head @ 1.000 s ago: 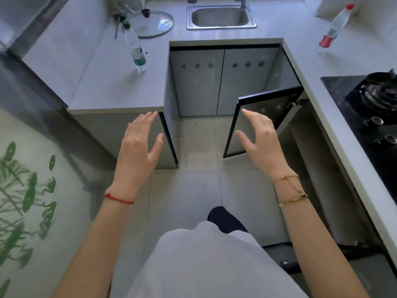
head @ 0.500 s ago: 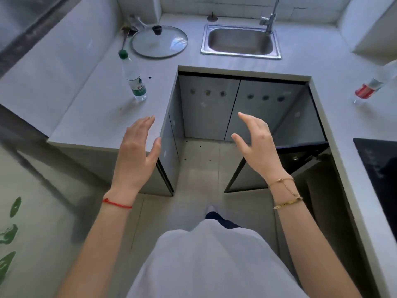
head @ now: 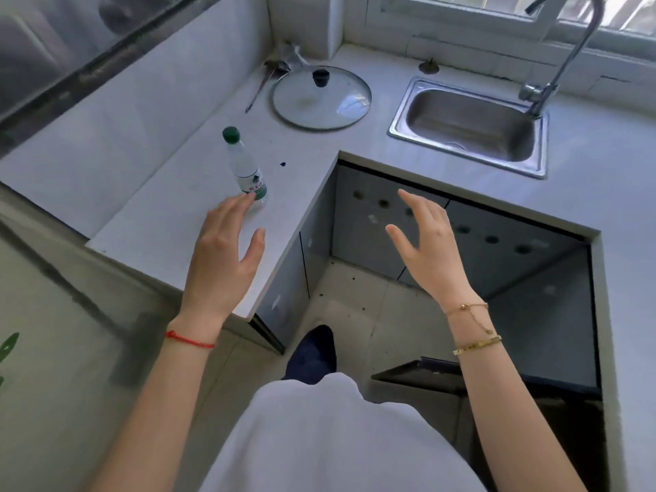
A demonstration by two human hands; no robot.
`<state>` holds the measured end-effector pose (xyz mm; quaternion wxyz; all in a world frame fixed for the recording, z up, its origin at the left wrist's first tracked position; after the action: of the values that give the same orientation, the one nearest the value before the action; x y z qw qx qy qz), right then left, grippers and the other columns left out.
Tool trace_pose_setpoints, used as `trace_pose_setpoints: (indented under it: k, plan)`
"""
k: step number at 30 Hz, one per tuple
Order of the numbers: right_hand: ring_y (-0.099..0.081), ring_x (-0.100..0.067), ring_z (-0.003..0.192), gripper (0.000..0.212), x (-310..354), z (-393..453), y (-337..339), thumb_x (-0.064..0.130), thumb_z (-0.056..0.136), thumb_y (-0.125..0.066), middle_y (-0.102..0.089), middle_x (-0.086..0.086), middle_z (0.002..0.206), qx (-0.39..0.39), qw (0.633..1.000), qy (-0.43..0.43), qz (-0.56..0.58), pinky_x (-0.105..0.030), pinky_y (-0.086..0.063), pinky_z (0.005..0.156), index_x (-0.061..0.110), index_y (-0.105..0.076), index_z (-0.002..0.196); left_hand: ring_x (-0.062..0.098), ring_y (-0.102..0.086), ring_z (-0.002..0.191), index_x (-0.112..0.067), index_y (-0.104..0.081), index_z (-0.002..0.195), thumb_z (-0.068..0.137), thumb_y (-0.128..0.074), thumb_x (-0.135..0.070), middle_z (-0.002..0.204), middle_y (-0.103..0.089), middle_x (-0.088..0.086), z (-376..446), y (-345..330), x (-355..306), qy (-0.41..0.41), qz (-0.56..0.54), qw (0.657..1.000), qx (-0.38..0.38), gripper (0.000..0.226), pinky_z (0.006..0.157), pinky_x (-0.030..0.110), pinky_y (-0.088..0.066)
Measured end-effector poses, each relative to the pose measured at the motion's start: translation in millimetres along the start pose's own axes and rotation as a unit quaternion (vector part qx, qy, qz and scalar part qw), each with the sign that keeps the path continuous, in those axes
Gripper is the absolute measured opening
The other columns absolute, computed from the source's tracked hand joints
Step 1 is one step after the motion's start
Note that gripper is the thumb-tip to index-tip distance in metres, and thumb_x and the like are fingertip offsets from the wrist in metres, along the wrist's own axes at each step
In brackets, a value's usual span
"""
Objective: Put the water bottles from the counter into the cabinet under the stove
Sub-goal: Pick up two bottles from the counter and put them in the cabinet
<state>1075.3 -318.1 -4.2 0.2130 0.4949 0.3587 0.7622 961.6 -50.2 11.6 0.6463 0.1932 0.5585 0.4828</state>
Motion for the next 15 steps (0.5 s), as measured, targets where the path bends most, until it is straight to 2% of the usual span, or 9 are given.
trace_pose_setpoints:
  k: [3,6,7,10,15]
  plan:
    - [-0.035,-0.011,0.136,0.052,-12.0,38.9,-14.8,0.032,0.095,-0.056,-0.048,0.007,0.141,0.015,1.000,0.005,0.005,-0.031,-0.031,0.115,0.022,-0.038,0.144,0.023,-0.040,0.138,-0.013,-0.041,0.142,0.097,-0.050,-0.024,0.145,-0.047,0.005,30.9,-11.3,8.0,0.014,0.000,1.000,-0.009,0.047,0.115,0.047,-0.034]
    - [-0.034,-0.010,0.137,0.052,-16.1,82.7,-28.7,0.031,0.095,-0.056,-0.046,0.008,0.142,0.031,0.999,0.011,0.016,-0.006,-0.025,0.105,0.023,-0.039,0.143,0.022,-0.040,0.138,-0.012,-0.042,0.142,0.097,-0.050,-0.024,0.145,-0.046,0.006,63.9,-17.5,14.9,0.024,0.001,1.000,-0.017,0.048,0.112,0.049,-0.037]
    - [-0.034,-0.010,0.136,0.051,-16.5,97.8,-33.0,0.031,0.095,-0.056,-0.046,0.007,0.141,0.036,0.999,0.016,0.019,-0.006,-0.026,0.105,0.023,-0.039,0.143,0.022,-0.040,0.138,-0.013,-0.041,0.142,0.097,-0.051,-0.023,0.145,-0.046,0.006,74.8,-18.6,17.7,0.030,0.004,0.999,-0.022,0.048,0.113,0.049,-0.036]
    - [-0.035,-0.012,0.135,0.051,-14.7,143.6,-43.8,0.030,0.095,-0.056,-0.048,0.006,0.140,0.043,0.998,0.039,0.022,-0.028,-0.030,0.113,0.022,-0.039,0.143,0.021,-0.040,0.138,-0.013,-0.041,0.143,0.097,-0.051,-0.022,0.146,-0.045,0.005,108.5,-19.7,26.5,0.042,0.012,0.998,-0.038,0.048,0.113,0.049,-0.035]
    - [-0.034,-0.013,0.136,0.052,-9.1,200.5,-59.0,0.030,0.095,-0.055,-0.048,0.004,0.141,0.047,0.997,0.054,0.026,-0.023,-0.024,0.111,0.020,-0.039,0.144,0.020,-0.038,0.139,-0.015,-0.041,0.142,0.097,-0.051,-0.021,0.147,-0.045,0.002,151.1,-22.0,42.2,0.054,0.020,0.997,-0.045,0.047,0.115,0.044,-0.034]
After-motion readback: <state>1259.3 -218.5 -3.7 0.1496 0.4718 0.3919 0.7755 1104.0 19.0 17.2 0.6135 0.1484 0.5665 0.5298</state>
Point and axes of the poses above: each hand's wrist, its own z-axis towards the middle knuckle, its own y-axis out of the back of the hand, x = y × z, the point moved 6 cm from there along z, towards the middle knuckle
